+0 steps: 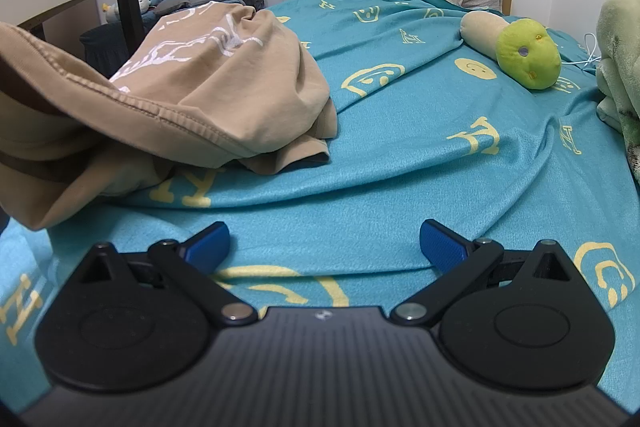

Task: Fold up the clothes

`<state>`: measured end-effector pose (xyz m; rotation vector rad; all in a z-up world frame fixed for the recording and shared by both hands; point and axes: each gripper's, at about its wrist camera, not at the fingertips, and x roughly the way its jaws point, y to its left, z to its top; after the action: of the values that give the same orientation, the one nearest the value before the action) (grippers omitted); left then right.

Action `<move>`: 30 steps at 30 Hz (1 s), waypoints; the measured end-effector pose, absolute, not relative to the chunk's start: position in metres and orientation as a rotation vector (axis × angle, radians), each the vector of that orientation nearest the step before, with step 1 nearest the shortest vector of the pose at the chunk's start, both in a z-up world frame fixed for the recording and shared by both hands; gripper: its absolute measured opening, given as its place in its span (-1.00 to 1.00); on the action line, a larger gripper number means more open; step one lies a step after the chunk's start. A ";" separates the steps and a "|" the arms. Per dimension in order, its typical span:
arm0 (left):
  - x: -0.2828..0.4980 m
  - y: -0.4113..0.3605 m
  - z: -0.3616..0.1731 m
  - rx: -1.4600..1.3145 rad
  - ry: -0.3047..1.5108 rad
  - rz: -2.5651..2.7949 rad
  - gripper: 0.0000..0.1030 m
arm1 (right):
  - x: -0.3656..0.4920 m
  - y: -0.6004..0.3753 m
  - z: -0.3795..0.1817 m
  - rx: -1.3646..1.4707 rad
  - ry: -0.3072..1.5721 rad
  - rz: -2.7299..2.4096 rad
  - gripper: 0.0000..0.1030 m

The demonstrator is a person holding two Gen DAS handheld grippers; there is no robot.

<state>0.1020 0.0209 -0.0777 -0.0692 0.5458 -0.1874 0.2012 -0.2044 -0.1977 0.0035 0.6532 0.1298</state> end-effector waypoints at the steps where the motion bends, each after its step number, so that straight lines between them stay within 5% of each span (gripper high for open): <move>1: 0.102 0.022 -0.078 -0.074 0.546 -0.186 -0.74 | 0.201 -0.204 -0.198 0.004 0.653 0.130 1.00; 30: 0.101 0.050 -0.064 -0.224 0.455 -0.120 -0.75 | 0.205 -0.204 -0.198 0.005 0.659 0.129 1.00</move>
<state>0.1009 0.0499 -0.0641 -0.2239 0.4546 -0.1204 0.2052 -0.2038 -0.1979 0.0048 0.6591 0.1293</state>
